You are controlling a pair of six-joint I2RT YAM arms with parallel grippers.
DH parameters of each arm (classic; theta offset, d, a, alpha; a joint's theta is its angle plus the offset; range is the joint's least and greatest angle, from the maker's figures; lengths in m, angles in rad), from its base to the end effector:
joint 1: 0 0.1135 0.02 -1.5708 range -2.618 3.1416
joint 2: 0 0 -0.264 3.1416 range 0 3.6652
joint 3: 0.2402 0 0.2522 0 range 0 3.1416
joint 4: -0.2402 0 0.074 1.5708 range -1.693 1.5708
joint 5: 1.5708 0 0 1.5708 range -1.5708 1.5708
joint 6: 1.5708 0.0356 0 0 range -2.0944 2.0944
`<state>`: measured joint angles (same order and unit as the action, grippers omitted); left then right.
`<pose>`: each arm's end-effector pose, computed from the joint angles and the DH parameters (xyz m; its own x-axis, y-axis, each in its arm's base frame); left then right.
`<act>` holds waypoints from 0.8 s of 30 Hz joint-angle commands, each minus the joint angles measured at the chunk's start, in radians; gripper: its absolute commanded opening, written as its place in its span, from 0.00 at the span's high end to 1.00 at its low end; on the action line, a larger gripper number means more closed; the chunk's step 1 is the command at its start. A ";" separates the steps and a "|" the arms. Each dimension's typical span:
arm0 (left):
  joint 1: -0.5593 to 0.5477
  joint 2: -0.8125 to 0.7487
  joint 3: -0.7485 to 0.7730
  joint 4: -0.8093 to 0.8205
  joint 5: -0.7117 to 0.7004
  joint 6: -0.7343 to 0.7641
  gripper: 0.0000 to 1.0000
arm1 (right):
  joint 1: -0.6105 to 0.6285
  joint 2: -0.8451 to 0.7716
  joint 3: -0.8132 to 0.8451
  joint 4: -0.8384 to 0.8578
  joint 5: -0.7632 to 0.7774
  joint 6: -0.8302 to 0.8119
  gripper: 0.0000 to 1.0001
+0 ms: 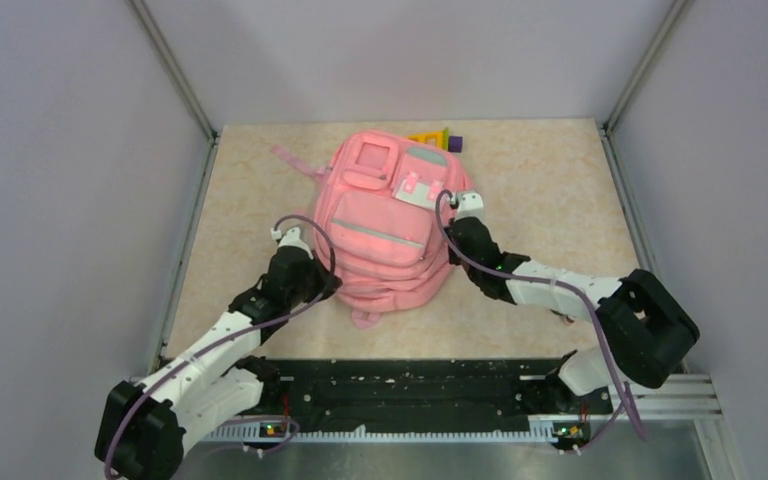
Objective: Pack the student bag
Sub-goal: Zip the student bag at the center of the board.
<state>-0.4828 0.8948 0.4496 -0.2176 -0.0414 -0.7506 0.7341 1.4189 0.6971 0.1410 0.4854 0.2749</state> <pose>0.1673 -0.0860 0.2007 -0.6952 -0.4050 -0.5938 -0.0536 0.8531 -0.5190 0.2277 0.1831 0.1998 -0.4743 -0.1046 -0.8741 -0.1810 0.9833 -0.0194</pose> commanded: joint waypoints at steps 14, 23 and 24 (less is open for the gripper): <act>0.090 -0.121 -0.014 -0.172 -0.057 0.096 1.00 | -0.162 -0.018 0.091 -0.018 0.002 -0.116 1.00; 0.101 -0.333 0.098 -0.289 -0.102 0.100 1.00 | -0.167 -0.228 0.128 -0.230 -0.267 -0.134 0.26; 0.102 -0.355 0.116 -0.297 -0.107 0.109 1.00 | -0.167 -0.264 0.122 -0.239 -0.332 -0.149 0.23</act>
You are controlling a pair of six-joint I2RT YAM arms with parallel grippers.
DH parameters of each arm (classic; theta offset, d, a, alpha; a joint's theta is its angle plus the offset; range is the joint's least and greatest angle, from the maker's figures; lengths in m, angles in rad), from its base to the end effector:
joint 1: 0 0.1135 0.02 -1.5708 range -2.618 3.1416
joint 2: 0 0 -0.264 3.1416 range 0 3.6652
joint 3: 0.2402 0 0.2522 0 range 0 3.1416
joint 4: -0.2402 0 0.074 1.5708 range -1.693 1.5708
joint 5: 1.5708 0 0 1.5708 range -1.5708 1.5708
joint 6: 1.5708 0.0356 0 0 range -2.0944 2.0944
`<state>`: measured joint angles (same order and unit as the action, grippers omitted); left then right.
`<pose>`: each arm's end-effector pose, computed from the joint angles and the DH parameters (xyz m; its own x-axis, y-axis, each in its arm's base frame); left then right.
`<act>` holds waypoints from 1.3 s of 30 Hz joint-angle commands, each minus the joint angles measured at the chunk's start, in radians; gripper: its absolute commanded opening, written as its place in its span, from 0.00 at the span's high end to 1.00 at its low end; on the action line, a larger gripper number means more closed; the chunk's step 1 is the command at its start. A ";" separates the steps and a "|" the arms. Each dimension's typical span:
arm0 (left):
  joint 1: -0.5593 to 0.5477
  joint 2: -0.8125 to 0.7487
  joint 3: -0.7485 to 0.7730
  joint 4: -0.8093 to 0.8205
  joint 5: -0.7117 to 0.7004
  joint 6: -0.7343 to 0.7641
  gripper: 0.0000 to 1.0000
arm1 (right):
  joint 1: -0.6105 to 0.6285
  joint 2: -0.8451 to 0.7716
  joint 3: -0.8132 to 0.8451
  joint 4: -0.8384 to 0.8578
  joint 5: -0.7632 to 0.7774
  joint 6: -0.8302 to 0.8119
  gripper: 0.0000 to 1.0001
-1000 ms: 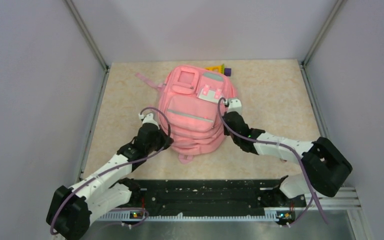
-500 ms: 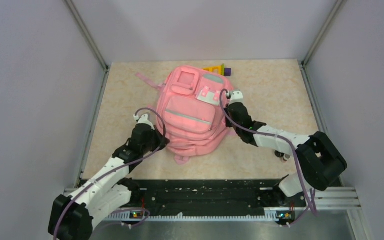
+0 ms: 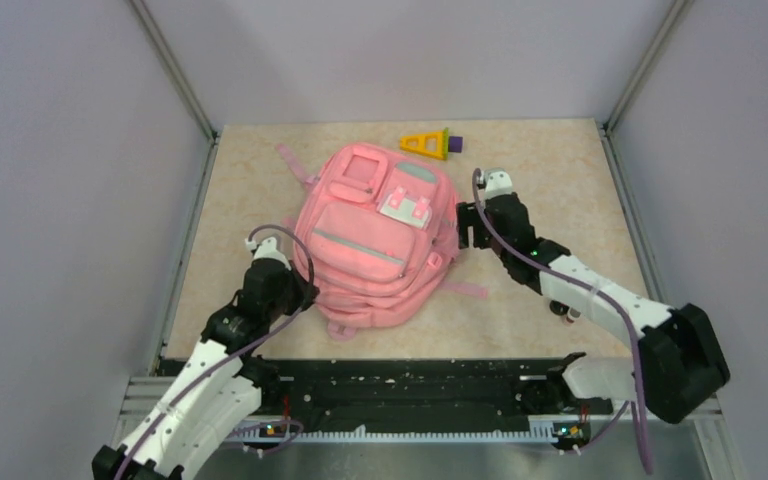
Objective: Pack the student bag
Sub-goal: Zip the student bag at the center of the board, then unzip the student bag at the center of the board.
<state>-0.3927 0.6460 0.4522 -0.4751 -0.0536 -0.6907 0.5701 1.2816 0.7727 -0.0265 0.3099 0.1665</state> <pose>0.1366 -0.0545 0.2162 -0.6603 -0.4151 -0.6259 -0.1004 0.8747 -0.4742 0.2421 0.1423 0.2445 -0.4721 -0.1152 -0.8740 -0.2180 0.9759 -0.0109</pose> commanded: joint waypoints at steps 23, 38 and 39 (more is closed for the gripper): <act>0.015 -0.033 0.192 -0.101 -0.004 0.100 1.00 | 0.285 0.078 0.017 0.150 -0.511 -0.257 0.31; 0.014 -0.038 0.177 -0.096 0.005 0.089 1.00 | 0.366 0.116 0.049 0.172 -0.474 -0.285 0.40; 0.014 -0.038 0.174 -0.096 0.005 0.089 1.00 | 0.366 0.118 0.051 0.173 -0.475 -0.285 0.42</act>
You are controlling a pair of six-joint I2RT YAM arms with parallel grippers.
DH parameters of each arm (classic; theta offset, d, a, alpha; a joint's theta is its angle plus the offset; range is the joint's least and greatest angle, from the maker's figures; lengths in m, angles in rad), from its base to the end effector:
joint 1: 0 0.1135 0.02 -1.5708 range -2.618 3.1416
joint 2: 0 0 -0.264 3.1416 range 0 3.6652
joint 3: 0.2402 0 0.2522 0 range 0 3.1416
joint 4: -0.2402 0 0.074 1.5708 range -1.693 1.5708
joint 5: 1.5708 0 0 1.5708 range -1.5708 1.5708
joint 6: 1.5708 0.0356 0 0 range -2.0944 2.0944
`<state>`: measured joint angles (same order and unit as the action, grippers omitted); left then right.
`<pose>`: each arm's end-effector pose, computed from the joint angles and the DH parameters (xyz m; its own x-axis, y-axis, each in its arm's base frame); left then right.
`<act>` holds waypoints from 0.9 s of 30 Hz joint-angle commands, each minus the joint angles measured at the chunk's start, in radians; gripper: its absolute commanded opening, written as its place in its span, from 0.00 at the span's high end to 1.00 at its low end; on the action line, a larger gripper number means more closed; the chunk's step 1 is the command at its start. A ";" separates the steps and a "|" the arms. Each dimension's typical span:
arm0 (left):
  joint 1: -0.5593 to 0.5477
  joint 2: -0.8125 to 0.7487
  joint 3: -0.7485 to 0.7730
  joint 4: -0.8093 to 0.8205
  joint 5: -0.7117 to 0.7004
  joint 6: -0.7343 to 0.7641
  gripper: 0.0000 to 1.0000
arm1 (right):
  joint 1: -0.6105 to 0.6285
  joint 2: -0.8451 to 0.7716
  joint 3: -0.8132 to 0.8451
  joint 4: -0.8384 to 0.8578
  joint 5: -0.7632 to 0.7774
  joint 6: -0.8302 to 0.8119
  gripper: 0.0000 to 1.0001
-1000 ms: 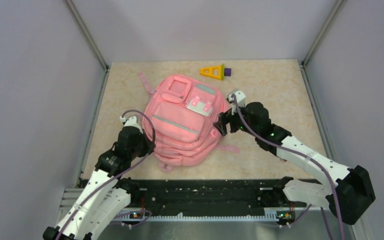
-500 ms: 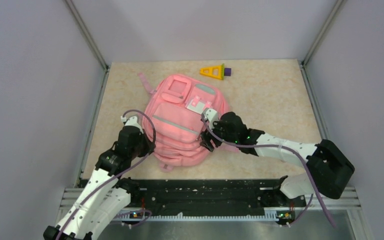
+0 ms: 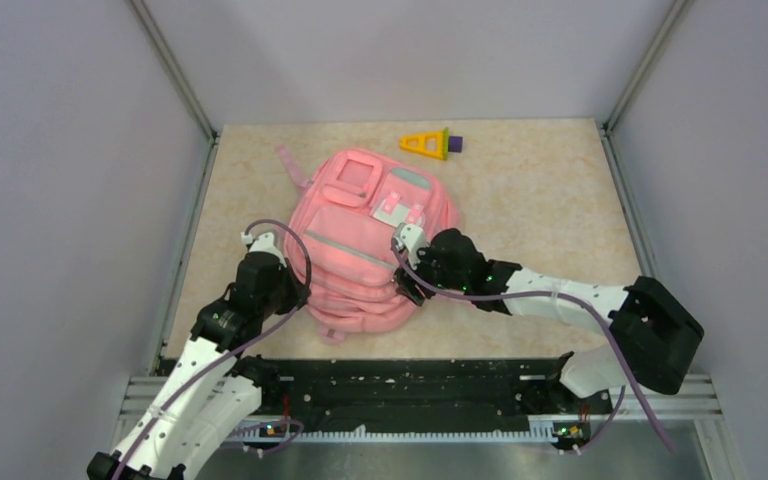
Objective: Pack the student bag
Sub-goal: Unzip the student bag at the center of the board.
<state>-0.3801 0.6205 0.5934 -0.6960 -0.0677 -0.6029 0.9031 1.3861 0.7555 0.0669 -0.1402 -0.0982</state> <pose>0.1252 -0.0474 0.2479 -0.6893 -0.3338 -0.6430 -0.0823 0.9179 -0.3883 0.1800 0.2364 0.2187 -0.2458 -0.4686 -0.8485 -0.8790 0.4767 -0.0086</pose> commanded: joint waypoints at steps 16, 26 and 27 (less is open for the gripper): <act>0.003 -0.024 -0.019 0.195 0.078 0.010 1.00 | 0.062 0.050 0.111 0.027 -0.012 0.041 1.00; -0.053 -0.111 -0.229 0.418 0.005 -0.181 1.00 | 0.121 -0.007 0.101 -0.037 0.015 0.269 1.00; -0.061 -0.113 -0.231 0.422 -0.021 -0.190 1.00 | 0.135 -0.003 0.106 -0.056 0.030 0.273 1.00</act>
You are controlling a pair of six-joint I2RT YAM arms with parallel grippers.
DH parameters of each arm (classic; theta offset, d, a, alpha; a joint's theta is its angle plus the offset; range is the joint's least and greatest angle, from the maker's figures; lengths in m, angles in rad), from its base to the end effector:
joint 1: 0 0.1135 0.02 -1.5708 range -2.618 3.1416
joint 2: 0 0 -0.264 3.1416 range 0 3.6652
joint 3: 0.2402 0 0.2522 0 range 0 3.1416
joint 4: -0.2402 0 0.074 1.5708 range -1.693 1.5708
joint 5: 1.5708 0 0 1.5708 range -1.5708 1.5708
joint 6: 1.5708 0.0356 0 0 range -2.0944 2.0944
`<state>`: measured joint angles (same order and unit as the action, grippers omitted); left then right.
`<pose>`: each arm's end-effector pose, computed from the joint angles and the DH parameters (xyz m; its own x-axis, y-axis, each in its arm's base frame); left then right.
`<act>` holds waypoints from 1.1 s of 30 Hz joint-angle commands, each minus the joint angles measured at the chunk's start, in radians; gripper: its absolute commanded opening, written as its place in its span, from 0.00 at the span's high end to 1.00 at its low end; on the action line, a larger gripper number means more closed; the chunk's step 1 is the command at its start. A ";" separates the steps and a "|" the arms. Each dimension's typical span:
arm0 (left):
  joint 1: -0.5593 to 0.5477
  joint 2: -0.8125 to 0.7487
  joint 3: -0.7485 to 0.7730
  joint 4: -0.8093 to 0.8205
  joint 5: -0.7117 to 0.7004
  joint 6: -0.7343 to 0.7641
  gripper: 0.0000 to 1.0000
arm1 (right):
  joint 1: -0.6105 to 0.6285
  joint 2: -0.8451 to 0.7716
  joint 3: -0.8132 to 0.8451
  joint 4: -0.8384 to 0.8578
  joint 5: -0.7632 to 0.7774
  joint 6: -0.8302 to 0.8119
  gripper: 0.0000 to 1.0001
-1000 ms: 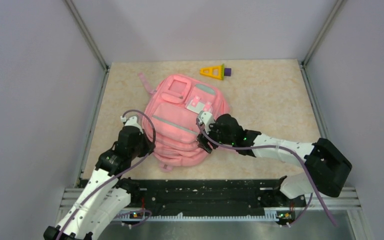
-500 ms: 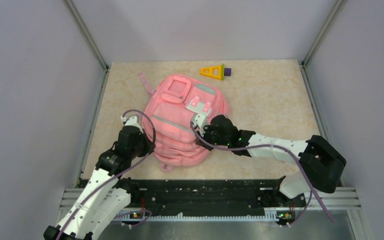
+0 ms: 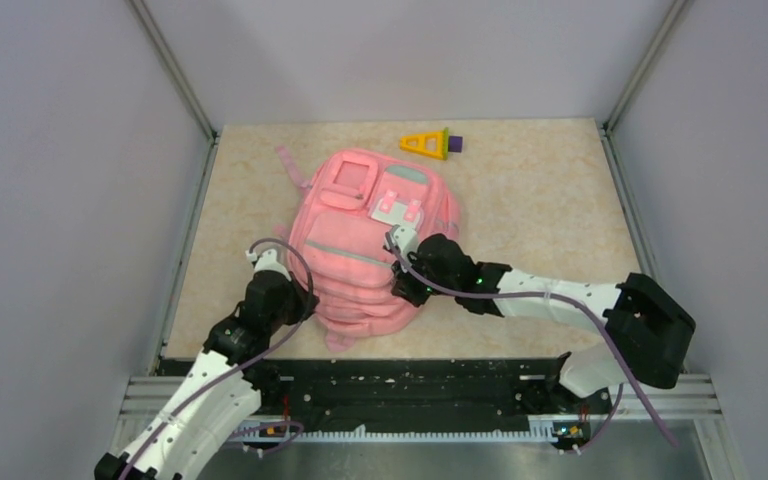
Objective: Pack the student bag
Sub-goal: Unzip the student bag at the center of the board.
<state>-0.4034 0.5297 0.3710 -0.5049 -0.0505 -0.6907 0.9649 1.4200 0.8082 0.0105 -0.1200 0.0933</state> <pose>0.1201 -0.0493 0.1999 -0.6631 -0.4088 -0.6270 -0.0869 0.8741 -0.4779 0.1705 0.2535 0.2211 -0.4020 -0.4179 -0.8147 -0.8385 0.5255 0.1443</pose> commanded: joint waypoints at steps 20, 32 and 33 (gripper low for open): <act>-0.302 -0.007 -0.096 0.406 -0.286 -0.292 1.00 | 0.182 0.146 0.245 -0.035 0.271 0.280 1.00; -0.598 0.266 -0.043 0.629 -0.409 -0.351 1.00 | 0.033 0.139 0.225 -0.124 0.316 0.270 1.00; -0.619 0.306 -0.035 0.667 -0.412 -0.349 1.00 | 0.012 0.125 0.212 -0.134 0.320 0.270 1.00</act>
<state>-0.9344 0.7265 0.2623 -0.1055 -0.4606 -1.0058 1.0588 1.5997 1.0439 -0.1226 0.1692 0.3527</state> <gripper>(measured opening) 0.037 0.020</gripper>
